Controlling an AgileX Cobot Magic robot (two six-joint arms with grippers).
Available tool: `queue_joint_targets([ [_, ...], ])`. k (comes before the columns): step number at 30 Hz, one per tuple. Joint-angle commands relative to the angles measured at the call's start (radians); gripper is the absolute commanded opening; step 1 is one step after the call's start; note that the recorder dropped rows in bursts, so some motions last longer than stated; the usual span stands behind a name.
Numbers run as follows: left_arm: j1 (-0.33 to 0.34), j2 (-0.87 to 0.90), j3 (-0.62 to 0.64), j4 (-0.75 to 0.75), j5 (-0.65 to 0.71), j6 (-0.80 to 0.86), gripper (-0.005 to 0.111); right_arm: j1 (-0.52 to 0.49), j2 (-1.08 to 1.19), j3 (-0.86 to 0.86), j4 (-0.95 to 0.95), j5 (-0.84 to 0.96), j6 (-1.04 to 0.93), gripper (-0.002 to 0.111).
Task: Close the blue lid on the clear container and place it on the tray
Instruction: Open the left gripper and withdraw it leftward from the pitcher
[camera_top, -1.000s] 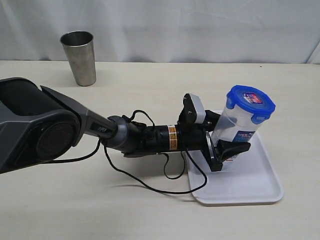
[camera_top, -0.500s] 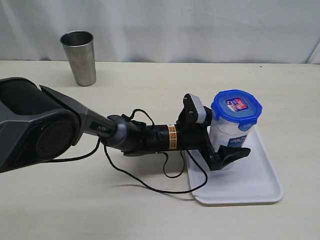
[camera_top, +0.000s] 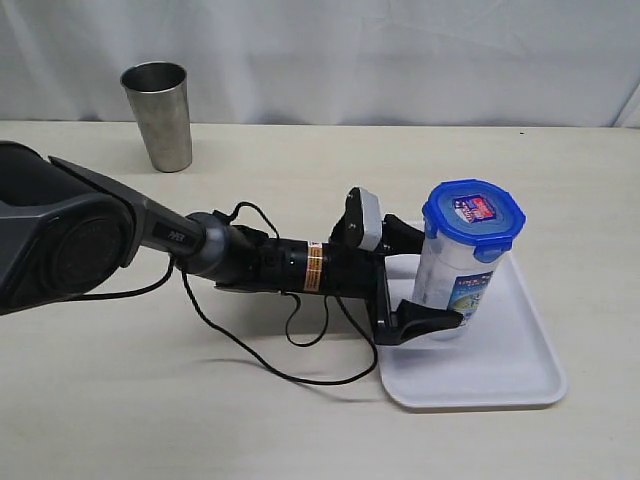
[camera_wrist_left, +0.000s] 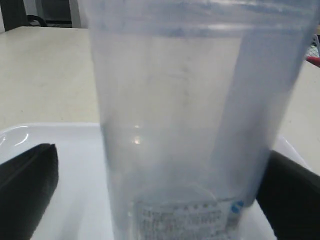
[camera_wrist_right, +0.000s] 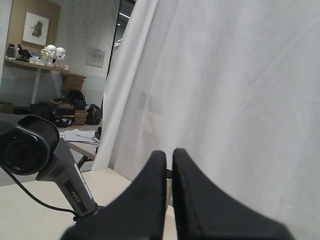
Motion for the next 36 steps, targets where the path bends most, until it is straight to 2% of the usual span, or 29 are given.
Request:
queue_joint_targets([
  [1, 0.013, -0.009, -0.003, 0.070, -0.027, -0.011, 0.099, -0.002, -0.005, 0.004, 0.000, -0.012, 0.000, 0.005],
  [7, 0.040, -0.039, -0.003, 0.127, -0.021, -0.039, 0.099, -0.002, -0.005, 0.004, 0.000, -0.012, 0.000, 0.005],
  [26, 0.216, -0.191, -0.003, 0.443, 0.072, -0.273, 0.099, -0.002, -0.005, 0.004, 0.000, -0.012, 0.000, 0.005],
  [31, 0.266, -0.299, -0.003, 0.440, 0.211, -0.463, 0.098, -0.002, -0.005, 0.003, 0.000, -0.014, 0.000, 0.005],
  [33, 0.272, -0.343, -0.003, 0.494, 0.273, -0.555, 0.095, -0.002, -0.005, 0.003, 0.000, -0.016, 0.000, 0.005],
  [36, 0.272, -0.424, -0.003, 0.612, 0.383, -0.687, 0.076, -0.002, -0.005, 0.003, 0.000, -0.016, 0.000, 0.005],
])
